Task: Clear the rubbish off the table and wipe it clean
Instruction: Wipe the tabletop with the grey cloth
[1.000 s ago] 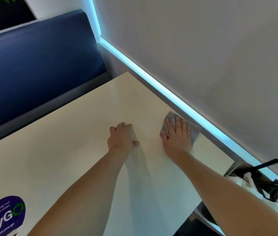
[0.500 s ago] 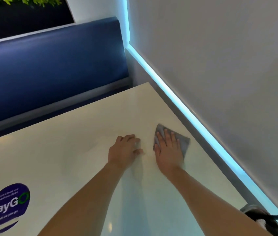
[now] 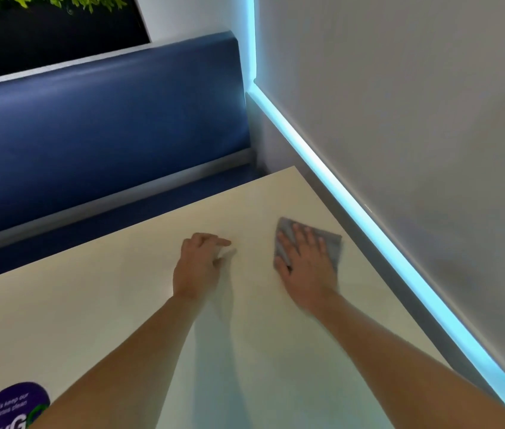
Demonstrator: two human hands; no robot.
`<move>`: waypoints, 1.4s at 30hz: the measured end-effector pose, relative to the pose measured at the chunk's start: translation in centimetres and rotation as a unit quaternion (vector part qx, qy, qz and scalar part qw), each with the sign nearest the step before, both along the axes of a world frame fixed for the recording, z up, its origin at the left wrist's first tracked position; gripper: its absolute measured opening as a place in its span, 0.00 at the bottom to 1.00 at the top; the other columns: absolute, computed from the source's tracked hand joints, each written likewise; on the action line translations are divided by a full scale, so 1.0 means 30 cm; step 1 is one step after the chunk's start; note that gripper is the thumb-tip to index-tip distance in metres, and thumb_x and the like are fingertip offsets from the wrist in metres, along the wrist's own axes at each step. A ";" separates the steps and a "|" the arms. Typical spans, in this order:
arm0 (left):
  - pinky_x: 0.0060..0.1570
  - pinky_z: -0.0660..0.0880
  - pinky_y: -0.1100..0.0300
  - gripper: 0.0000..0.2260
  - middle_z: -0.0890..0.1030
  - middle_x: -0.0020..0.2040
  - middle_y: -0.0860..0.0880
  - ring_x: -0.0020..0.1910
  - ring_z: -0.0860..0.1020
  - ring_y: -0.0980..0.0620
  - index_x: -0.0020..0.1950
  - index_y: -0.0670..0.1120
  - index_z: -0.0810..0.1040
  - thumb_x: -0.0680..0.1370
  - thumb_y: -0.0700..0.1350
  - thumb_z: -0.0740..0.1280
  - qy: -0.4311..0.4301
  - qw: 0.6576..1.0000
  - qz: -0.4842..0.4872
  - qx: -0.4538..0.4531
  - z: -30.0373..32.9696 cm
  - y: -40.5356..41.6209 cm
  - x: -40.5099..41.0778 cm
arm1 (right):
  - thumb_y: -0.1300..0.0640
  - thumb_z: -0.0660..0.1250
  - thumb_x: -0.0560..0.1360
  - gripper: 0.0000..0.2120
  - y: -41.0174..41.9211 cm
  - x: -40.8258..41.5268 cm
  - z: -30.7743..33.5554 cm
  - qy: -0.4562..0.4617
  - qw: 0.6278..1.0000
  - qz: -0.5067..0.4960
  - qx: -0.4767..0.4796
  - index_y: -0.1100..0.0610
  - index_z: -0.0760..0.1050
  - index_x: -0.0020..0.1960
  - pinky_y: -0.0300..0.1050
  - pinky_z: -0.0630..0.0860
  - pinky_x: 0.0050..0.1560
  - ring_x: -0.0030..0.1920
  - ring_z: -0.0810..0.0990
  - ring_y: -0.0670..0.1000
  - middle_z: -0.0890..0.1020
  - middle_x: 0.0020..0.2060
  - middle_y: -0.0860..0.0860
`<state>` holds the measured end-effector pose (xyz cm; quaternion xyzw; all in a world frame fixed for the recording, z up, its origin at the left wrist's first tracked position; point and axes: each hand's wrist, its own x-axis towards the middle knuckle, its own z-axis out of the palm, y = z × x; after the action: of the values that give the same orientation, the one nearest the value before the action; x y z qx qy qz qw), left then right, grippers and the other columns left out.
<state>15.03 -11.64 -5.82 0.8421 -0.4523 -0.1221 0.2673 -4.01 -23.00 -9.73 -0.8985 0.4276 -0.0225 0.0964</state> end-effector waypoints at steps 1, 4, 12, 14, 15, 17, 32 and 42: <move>0.53 0.68 0.61 0.12 0.71 0.62 0.55 0.61 0.67 0.55 0.62 0.55 0.78 0.80 0.46 0.66 -0.015 1.000 0.017 0.007 0.005 -0.014 0.029 | 0.38 0.35 0.78 0.33 0.011 0.024 -0.007 -0.003 0.999 0.052 0.010 0.48 0.48 0.80 0.52 0.39 0.77 0.79 0.44 0.54 0.47 0.79 0.51; 0.66 0.63 0.52 0.22 0.64 0.73 0.49 0.71 0.61 0.48 0.73 0.52 0.67 0.80 0.51 0.64 -0.039 0.992 0.086 0.079 -0.006 -0.058 0.114 | 0.42 0.44 0.82 0.26 -0.066 0.052 -0.026 -0.046 0.993 0.102 0.020 0.46 0.55 0.78 0.50 0.43 0.77 0.79 0.49 0.52 0.54 0.79 0.48; 0.75 0.40 0.48 0.43 0.38 0.79 0.53 0.77 0.36 0.51 0.79 0.55 0.43 0.74 0.68 0.63 0.065 0.960 0.166 0.214 -0.083 -0.070 0.190 | 0.52 0.52 0.82 0.23 -0.378 0.194 0.042 -0.069 0.992 -0.099 -0.020 0.52 0.59 0.76 0.53 0.52 0.76 0.74 0.62 0.55 0.66 0.74 0.53; 0.75 0.39 0.48 0.43 0.37 0.79 0.53 0.77 0.35 0.51 0.79 0.56 0.42 0.74 0.68 0.62 0.069 0.959 0.164 0.221 -0.085 -0.068 0.197 | 0.49 0.47 0.83 0.26 -0.367 0.288 0.037 -0.056 0.990 -0.133 0.006 0.53 0.50 0.79 0.53 0.47 0.77 0.77 0.56 0.56 0.59 0.77 0.54; 0.74 0.39 0.49 0.42 0.37 0.79 0.53 0.77 0.34 0.52 0.79 0.56 0.42 0.74 0.68 0.62 0.072 0.958 0.167 0.222 -0.088 -0.065 0.204 | 0.49 0.45 0.83 0.27 -0.346 0.346 0.027 -0.043 0.991 -0.127 0.011 0.54 0.47 0.80 0.54 0.46 0.77 0.78 0.54 0.55 0.57 0.78 0.54; 0.74 0.38 0.49 0.42 0.37 0.79 0.54 0.77 0.34 0.52 0.79 0.57 0.42 0.74 0.68 0.62 0.076 0.957 0.174 0.217 -0.094 -0.060 0.211 | 0.49 0.41 0.83 0.27 -0.267 0.454 0.008 -0.026 0.998 -0.055 0.010 0.53 0.45 0.80 0.53 0.43 0.78 0.79 0.49 0.54 0.52 0.79 0.52; 0.73 0.37 0.51 0.40 0.35 0.79 0.53 0.76 0.31 0.52 0.79 0.56 0.39 0.76 0.69 0.58 0.047 0.958 0.167 0.230 -0.110 -0.062 0.198 | 0.46 0.38 0.82 0.28 -0.526 0.314 -0.033 0.039 0.998 -0.037 -0.034 0.52 0.46 0.80 0.56 0.49 0.76 0.78 0.50 0.54 0.51 0.79 0.51; 0.74 0.38 0.52 0.26 0.41 0.80 0.55 0.77 0.36 0.54 0.79 0.58 0.45 0.82 0.60 0.46 0.069 0.959 0.197 0.193 -0.110 -0.062 0.208 | 0.45 0.36 0.82 0.27 -0.129 0.597 -0.004 -0.005 0.996 0.085 0.006 0.49 0.46 0.80 0.53 0.39 0.76 0.79 0.44 0.53 0.47 0.79 0.50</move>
<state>21.27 -13.51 -9.11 0.9394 -0.2261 -0.2098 0.1495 13.91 -26.87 -9.86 -0.9310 0.3490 -0.0161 0.1058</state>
